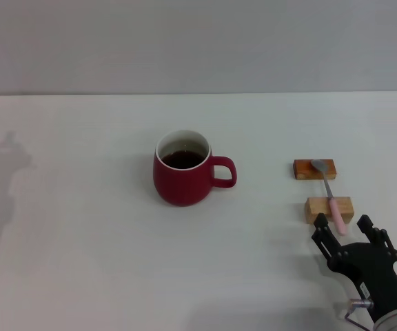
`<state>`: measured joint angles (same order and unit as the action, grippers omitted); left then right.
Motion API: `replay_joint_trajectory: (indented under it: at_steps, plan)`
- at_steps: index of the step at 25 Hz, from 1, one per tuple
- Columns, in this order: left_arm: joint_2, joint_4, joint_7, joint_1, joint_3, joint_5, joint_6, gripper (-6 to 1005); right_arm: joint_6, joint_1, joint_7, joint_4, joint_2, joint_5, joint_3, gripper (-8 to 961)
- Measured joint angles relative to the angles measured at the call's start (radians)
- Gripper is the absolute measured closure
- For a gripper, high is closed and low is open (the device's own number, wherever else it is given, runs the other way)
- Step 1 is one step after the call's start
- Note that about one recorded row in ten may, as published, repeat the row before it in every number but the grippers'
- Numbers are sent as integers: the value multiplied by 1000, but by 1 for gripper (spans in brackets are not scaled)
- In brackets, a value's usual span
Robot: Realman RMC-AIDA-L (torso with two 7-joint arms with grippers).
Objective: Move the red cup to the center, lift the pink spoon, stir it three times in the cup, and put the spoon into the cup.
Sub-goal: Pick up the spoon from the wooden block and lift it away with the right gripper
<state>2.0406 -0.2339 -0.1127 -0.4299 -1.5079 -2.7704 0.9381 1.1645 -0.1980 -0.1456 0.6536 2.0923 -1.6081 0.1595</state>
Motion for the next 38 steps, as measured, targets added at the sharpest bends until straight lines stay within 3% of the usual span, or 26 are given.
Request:
replay_joint_trajectory:
  at_steps: [18,21,32,38]
  plan:
    - [15,-10,11,-4,-58,8,0,884,2,-1,0,3,0,2,0,138]
    - [15,-11,12,-5,-60,8,0,694,2,-1,0,3,0,2,1,138]
    - [15,-10,21,-7,-64,8,4,290,-5,-2,0,1,0,2,7,138]
    - [15,-4,21,-14,-64,8,5,159,-10,-8,4,-1,0,2,6,137]
